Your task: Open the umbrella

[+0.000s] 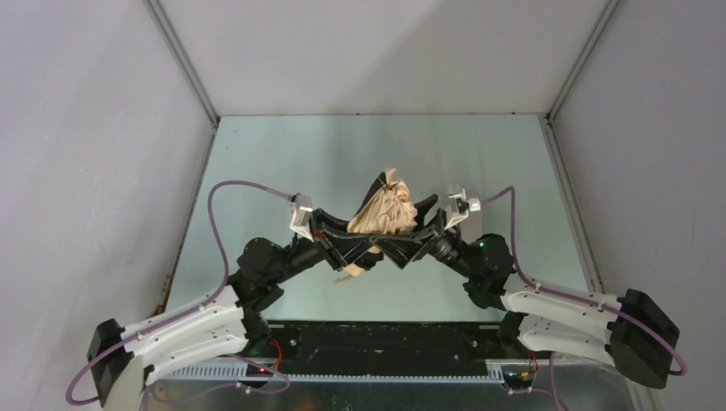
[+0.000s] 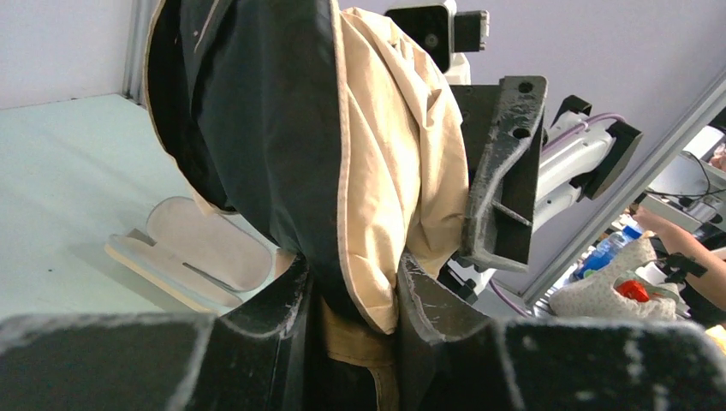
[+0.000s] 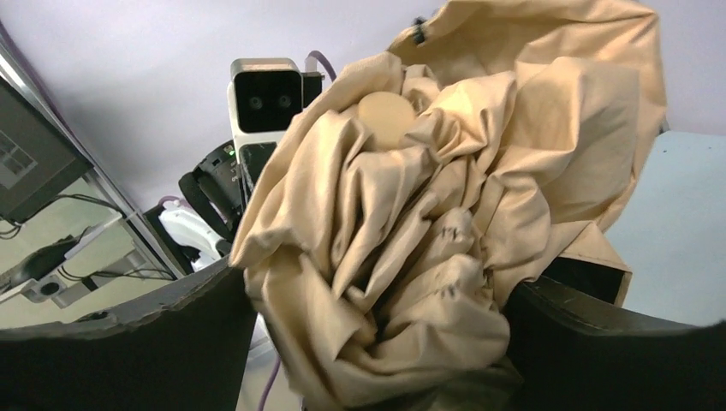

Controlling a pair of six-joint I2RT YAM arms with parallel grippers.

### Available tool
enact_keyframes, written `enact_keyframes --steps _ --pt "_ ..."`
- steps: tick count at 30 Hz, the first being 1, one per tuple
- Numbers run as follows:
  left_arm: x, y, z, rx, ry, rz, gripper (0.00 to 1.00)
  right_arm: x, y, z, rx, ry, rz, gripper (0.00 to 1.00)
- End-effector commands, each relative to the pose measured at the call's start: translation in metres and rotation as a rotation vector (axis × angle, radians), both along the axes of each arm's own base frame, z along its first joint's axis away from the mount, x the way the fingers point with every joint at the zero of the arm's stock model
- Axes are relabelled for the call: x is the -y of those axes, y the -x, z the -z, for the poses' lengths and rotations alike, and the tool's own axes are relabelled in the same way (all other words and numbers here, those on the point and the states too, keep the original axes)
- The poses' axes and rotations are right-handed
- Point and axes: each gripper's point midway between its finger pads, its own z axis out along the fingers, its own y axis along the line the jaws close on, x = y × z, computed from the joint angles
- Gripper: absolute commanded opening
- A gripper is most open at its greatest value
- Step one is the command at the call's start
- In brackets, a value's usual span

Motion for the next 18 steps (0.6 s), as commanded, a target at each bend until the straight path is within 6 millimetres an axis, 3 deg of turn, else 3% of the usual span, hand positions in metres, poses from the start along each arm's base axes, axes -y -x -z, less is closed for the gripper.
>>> enact_keyframes --steps 1,9,13,15,18 --pt "0.0 0.012 -0.032 0.064 0.089 0.04 0.0 0.009 0.006 -0.043 0.044 -0.139 -0.013 0.82" --pt "0.002 0.018 -0.028 0.096 0.052 0.054 0.0 0.013 0.002 -0.048 0.025 -0.173 0.003 0.45" --pt "0.004 0.021 -0.022 0.097 0.023 0.072 0.0 0.015 0.003 -0.051 0.019 -0.186 0.0 0.2" --pt "0.004 0.023 -0.019 0.099 0.011 0.079 0.04 0.015 0.002 -0.051 0.015 -0.184 0.003 0.1" --pt "0.002 0.023 -0.011 0.093 -0.029 0.074 0.16 0.018 0.001 -0.051 0.014 -0.177 0.013 0.03"
